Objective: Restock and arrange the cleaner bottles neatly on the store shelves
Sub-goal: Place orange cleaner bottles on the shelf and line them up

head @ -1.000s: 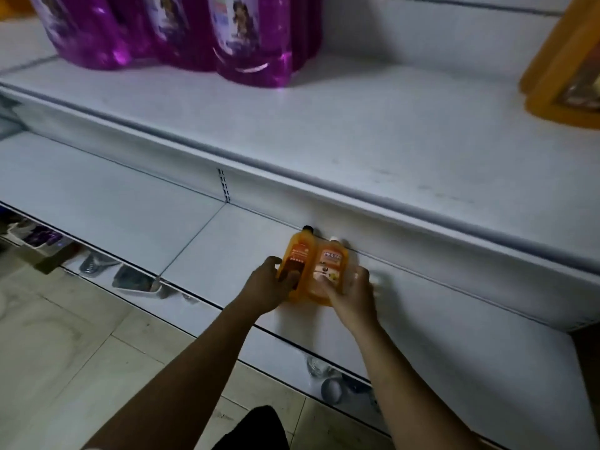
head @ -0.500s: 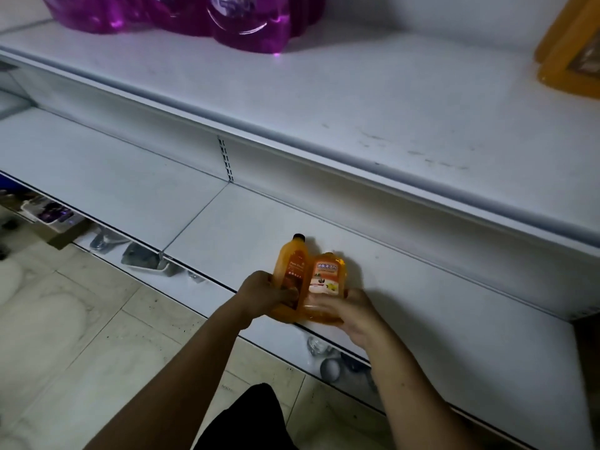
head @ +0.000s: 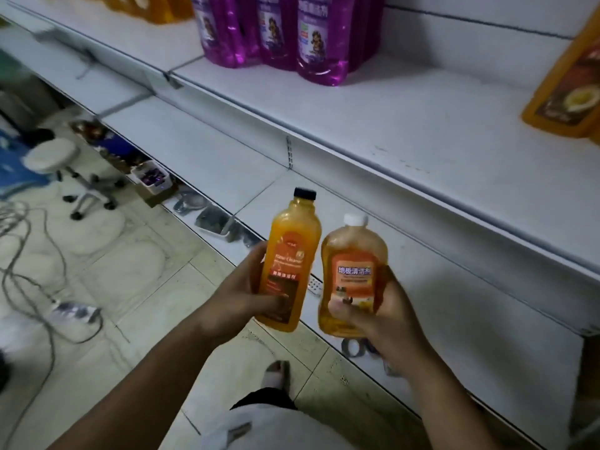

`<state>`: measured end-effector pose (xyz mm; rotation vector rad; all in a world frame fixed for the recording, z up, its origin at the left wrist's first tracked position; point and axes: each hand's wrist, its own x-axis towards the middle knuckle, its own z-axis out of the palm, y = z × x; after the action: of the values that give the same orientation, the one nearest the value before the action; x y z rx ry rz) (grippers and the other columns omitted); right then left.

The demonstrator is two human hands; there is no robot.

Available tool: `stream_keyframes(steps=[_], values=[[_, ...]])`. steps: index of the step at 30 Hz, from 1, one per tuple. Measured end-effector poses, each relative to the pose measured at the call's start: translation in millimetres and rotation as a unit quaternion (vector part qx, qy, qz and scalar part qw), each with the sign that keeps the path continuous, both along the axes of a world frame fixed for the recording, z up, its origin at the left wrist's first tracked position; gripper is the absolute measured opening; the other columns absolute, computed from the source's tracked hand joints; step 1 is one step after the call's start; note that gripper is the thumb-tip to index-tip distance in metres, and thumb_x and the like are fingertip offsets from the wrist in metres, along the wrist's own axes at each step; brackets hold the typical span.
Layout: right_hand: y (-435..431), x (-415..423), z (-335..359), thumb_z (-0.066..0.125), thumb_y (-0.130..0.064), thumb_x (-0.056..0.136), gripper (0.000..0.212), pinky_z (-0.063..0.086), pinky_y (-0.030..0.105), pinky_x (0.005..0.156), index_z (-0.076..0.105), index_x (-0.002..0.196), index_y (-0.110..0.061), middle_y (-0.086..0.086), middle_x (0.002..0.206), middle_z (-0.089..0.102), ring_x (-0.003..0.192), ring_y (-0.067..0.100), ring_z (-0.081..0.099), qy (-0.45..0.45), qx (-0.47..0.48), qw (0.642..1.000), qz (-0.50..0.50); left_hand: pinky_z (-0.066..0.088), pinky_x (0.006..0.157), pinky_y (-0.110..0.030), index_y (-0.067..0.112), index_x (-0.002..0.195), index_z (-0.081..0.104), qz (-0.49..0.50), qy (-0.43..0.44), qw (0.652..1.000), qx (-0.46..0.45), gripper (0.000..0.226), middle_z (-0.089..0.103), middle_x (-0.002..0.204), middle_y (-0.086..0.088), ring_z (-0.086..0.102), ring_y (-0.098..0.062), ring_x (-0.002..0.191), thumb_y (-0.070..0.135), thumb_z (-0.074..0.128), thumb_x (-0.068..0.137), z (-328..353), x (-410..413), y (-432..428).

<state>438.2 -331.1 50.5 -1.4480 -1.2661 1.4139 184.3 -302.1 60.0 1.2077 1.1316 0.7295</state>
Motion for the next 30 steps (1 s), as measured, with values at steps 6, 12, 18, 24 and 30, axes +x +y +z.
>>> stream_keyframes(steps=[6,12,18,24,30], values=[[-34.4,15.2,89.8,0.088,-0.037,0.072,0.059,0.057,0.014,0.075,0.06,0.124,-0.028,-0.015,0.108,0.076,0.098,0.005,0.075,0.021,0.158,0.986,-0.045,0.062,0.087,-0.035,0.047,0.13,0.059,0.063,-0.032,0.988,0.136,0.057,0.073,0.123,0.001,0.072,-0.023,0.116,0.054,0.079,0.077,95.9,30.8,-40.9],[-54.0,64.2,163.3,0.083,-0.035,0.073,0.056,0.057,0.015,0.078,0.062,0.124,-0.025,-0.012,0.108,0.077,0.1,0.006,0.075,0.002,0.284,0.95,-0.125,0.063,0.082,-0.032,0.033,0.131,0.057,0.052,-0.061,0.966,0.247,0.037,0.077,0.114,0.003,0.075,-0.018,0.107,0.037,0.071,0.097,165.4,87.8,-34.8],[-72.9,122.5,203.0,0.083,-0.043,0.073,0.058,0.06,0.023,0.081,0.063,0.126,-0.029,-0.014,0.112,0.077,0.102,0.005,0.074,-0.024,0.322,0.912,-0.254,0.061,0.09,-0.045,0.025,0.136,0.056,-0.002,-0.127,0.943,0.307,0.053,0.076,0.11,0.002,0.074,-0.023,0.108,0.025,0.074,0.086,209.9,157.9,-6.5],[-91.3,167.4,218.4,0.077,-0.057,0.062,0.056,0.053,0.027,0.081,0.065,0.114,-0.039,-0.023,0.107,0.075,0.098,-0.003,0.072,-0.042,0.31,0.876,-0.366,0.061,0.093,-0.041,0.027,0.142,0.049,-0.132,-0.12,0.913,0.368,0.054,0.073,0.12,0.001,0.073,-0.02,0.112,0.031,0.072,0.093,240.9,243.3,19.8],[-99.2,202.7,216.9,0.075,-0.066,0.057,0.066,0.056,0.035,0.087,0.064,0.116,-0.041,-0.015,0.111,0.075,0.104,0.008,0.072,-0.065,0.287,0.842,-0.452,0.062,0.087,-0.031,0.02,0.139,0.054,-0.217,0.013,0.835,0.505,0.059,0.068,0.121,0.003,0.07,-0.012,0.107,0.043,0.078,0.09,287.1,320.3,68.3]])
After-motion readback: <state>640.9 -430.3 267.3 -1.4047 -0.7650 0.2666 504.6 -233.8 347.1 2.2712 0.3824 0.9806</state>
